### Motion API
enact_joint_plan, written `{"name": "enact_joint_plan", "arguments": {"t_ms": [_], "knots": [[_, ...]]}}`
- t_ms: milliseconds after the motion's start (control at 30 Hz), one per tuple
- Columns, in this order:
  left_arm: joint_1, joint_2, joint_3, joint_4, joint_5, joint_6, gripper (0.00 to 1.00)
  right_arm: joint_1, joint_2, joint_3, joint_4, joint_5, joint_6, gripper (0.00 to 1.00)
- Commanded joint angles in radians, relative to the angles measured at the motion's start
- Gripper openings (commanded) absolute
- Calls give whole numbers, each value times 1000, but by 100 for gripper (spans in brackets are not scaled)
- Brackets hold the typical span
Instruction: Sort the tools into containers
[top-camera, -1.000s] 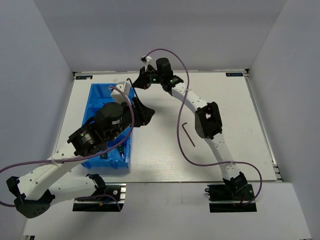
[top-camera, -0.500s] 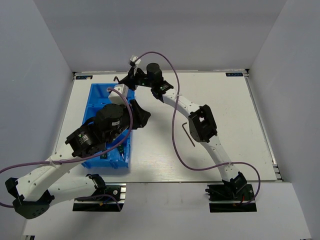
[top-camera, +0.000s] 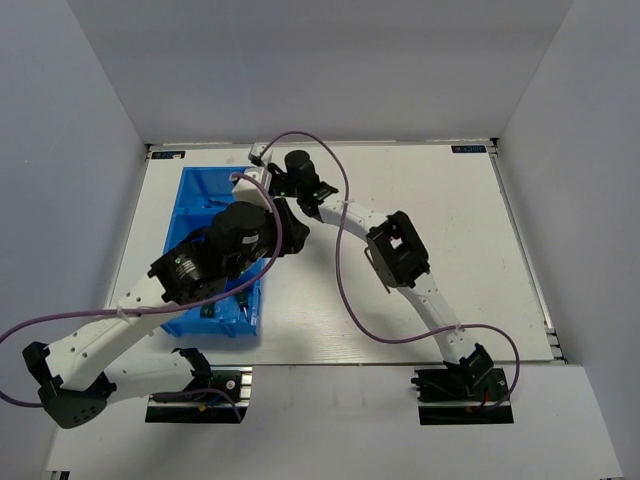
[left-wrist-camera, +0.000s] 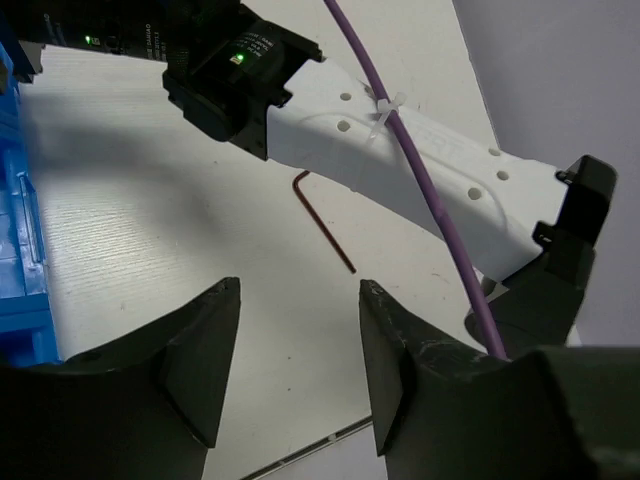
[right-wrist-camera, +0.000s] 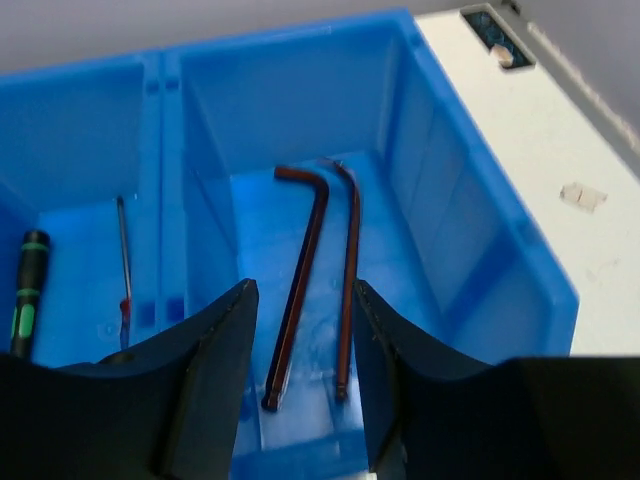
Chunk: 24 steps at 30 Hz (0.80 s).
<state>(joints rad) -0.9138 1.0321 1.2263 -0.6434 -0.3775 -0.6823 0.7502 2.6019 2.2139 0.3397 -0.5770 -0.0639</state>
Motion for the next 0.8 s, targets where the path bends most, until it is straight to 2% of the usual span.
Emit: {"name": "enact_joint_plan", "arguments": {"t_ms": [0, 33, 67, 133, 167, 200, 233, 267, 300, 367, 400, 467, 500, 567, 600, 633, 700, 733, 767], "knots": [[-5, 17, 32, 33, 25, -2, 60, -25, -138, -64, 38, -1, 5, 48], [-5, 32, 32, 43, 40, -2, 51, -44, -179, -81, 33, 23, 18, 43], [-5, 43, 42, 44, 60, -2, 32, -49, -202, -98, 16, 63, 42, 24], [-5, 83, 52, 53, 97, -2, 16, -86, -305, -172, -30, 116, 84, 5], [-5, 98, 52, 65, 113, 7, 10, -95, -333, -192, -72, 124, 85, 0], [-5, 120, 61, 65, 132, 7, 1, -107, -414, -257, -132, 158, 87, 0], [-5, 165, 70, 74, 170, 7, 0, -130, -445, -282, -209, 179, 85, 0], [-5, 192, 70, 83, 190, 16, 0, -152, -469, -313, -255, 201, 82, 0], [-5, 222, 70, 83, 213, 17, 0, -176, -530, -328, -444, 245, 34, 0], [-5, 285, 90, 83, 267, 17, 0, -213, -571, -327, -587, 294, -9, 0], [-5, 358, 110, 83, 294, -6, 0, -239, -572, -324, -814, 342, -46, 0], [-5, 434, 139, 31, 295, -43, 0, -297, -557, -297, -986, 392, -96, 1], [-5, 509, 169, 9, 295, -90, 0, -319, -551, -293, -1121, 420, -102, 19], [-5, 578, 193, -38, 295, -150, 2, -401, -591, -374, -1252, 433, -102, 26], [-5, 609, 211, -47, 295, -184, 19, -426, -618, -467, -1246, 416, -91, 34], [-5, 675, 229, -47, 276, -206, 29, -449, -729, -573, -1217, 405, -82, 37], [-16, 759, 327, -114, 250, -253, 43, -524, -805, -707, -1158, 396, -79, 46], [-16, 810, 381, -158, 238, -275, 50, -546, -903, -767, -1154, 390, -85, 53], [-26, 927, 444, -209, 229, -292, 50, -552, -930, -805, -1163, 388, -88, 53]]}}
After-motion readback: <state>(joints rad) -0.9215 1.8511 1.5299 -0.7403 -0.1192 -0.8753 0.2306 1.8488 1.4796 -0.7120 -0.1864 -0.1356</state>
